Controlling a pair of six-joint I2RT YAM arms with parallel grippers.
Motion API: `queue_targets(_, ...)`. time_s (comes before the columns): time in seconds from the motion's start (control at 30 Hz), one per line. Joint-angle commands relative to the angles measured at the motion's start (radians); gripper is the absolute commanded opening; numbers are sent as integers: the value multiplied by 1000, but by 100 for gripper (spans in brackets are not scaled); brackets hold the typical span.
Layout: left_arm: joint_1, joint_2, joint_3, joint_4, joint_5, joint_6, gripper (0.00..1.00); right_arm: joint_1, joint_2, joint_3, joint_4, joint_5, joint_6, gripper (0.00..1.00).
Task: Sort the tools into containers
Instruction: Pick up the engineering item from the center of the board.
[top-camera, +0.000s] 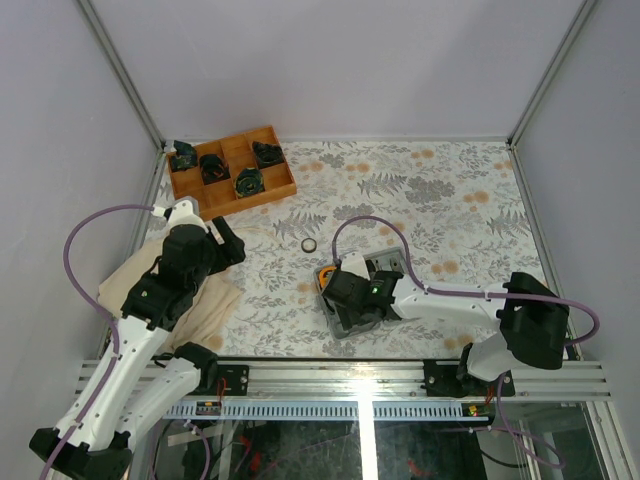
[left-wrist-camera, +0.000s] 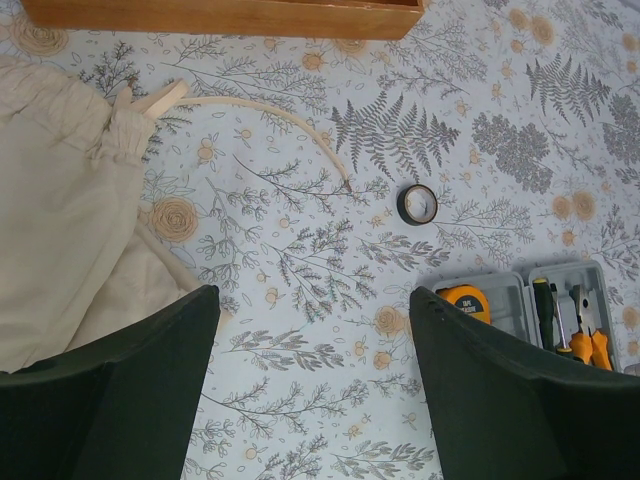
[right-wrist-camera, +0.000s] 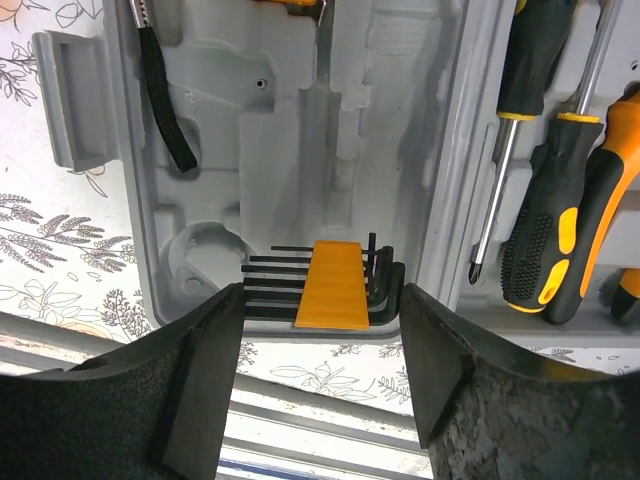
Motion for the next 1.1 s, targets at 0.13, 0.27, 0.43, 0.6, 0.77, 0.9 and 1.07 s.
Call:
queue_targets(0.13,7,3,-8,64,35,21,76,-14,-45,-10,55,-33,-96,67)
queue_targets(0.27,8,-3,-14,99,139,36,76,-13,-94,-54,112,-55,-167,68)
queue_targets(0.43,7,28,-47,167,346,3,77,-13,-202,-115,184,-55,-246,68)
queue_targets(0.6,7,72,-174,366,600,-127,76,-14,-337,-190,283,-70,-329,68)
queue_targets(0.77,2,128,-253,568,752,-232,75,-14,-436,-242,372,-92,-416,68)
queue_targets(0.9,-56,224,-236,626,782,-247,74,-13,-458,-250,447,-130,-486,68)
queue_targets(1.07,-221,318,-215,710,732,-271,72,-12,-432,-217,462,-165,-552,68)
